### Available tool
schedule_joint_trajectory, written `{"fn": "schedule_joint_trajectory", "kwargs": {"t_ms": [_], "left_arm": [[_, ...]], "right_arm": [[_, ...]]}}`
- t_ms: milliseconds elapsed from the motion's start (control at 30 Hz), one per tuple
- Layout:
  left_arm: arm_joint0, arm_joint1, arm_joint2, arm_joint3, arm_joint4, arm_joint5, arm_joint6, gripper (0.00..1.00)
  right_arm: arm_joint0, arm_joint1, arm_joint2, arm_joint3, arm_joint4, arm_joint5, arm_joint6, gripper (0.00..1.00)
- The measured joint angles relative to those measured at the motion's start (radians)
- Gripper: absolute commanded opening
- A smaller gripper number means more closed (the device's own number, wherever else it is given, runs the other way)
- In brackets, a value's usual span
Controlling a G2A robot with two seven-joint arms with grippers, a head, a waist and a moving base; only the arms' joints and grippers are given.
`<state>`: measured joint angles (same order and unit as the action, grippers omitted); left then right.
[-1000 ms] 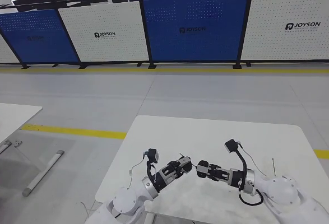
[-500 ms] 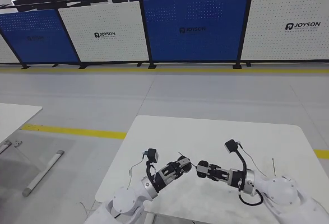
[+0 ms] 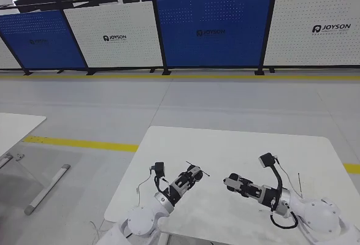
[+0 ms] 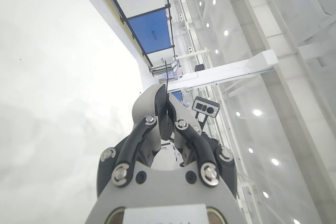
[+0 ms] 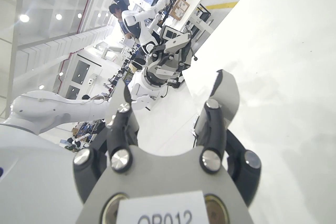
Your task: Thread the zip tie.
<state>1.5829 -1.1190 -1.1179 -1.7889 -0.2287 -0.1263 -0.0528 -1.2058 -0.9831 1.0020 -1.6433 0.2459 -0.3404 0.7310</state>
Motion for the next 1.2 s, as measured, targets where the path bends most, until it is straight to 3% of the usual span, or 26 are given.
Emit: {"fn": "schedule_joint_trajectory", "kwargs": {"t_ms": [100, 200, 567, 633, 733, 833, 1000, 1100, 1200], "left_arm": [[-0.02, -0.011, 0.045, 0.034, 0.045, 0.007, 0.048, 0.0], [-0.036, -0.02, 0.08, 0.056, 0.062, 0.017, 0.079, 0.0], [-0.042, -0.022, 0.073, 0.054, 0.044, 0.023, 0.082, 0.0], [-0.042, -0.024, 0.062, 0.032, 0.028, 0.013, 0.097, 0.0], [-0.028, -0.025, 0.036, -0.035, 0.007, -0.028, 0.125, 0.0], [-0.002, -0.024, 0.004, -0.127, -0.004, -0.067, 0.151, 0.0], [0.057, -0.019, -0.04, -0.27, -0.033, -0.088, 0.13, 0.0], [0.081, -0.016, -0.057, -0.3, -0.039, -0.065, 0.106, 0.0], [0.079, -0.018, -0.049, -0.268, -0.024, -0.028, 0.097, 0.0]], "right_arm": [[-0.069, 0.011, 0.064, -0.043, -0.009, 0.0, -0.032, 1.0], [-0.074, 0.012, 0.069, -0.046, -0.011, 0.0, -0.034, 1.0], [-0.072, 0.011, 0.067, -0.045, -0.01, 0.0, -0.033, 1.0], [-0.072, 0.011, 0.067, -0.045, -0.01, 0.0, -0.033, 1.0], [-0.072, 0.011, 0.067, -0.045, -0.01, 0.0, -0.033, 1.0], [-0.072, 0.011, 0.067, -0.045, -0.01, 0.0, -0.033, 1.0], [-0.072, 0.011, 0.067, -0.045, -0.01, 0.0, -0.033, 1.0], [-0.072, 0.011, 0.067, -0.045, -0.01, 0.0, -0.033, 1.0], [-0.072, 0.011, 0.067, -0.045, -0.01, 0.0, -0.033, 1.0]]}}
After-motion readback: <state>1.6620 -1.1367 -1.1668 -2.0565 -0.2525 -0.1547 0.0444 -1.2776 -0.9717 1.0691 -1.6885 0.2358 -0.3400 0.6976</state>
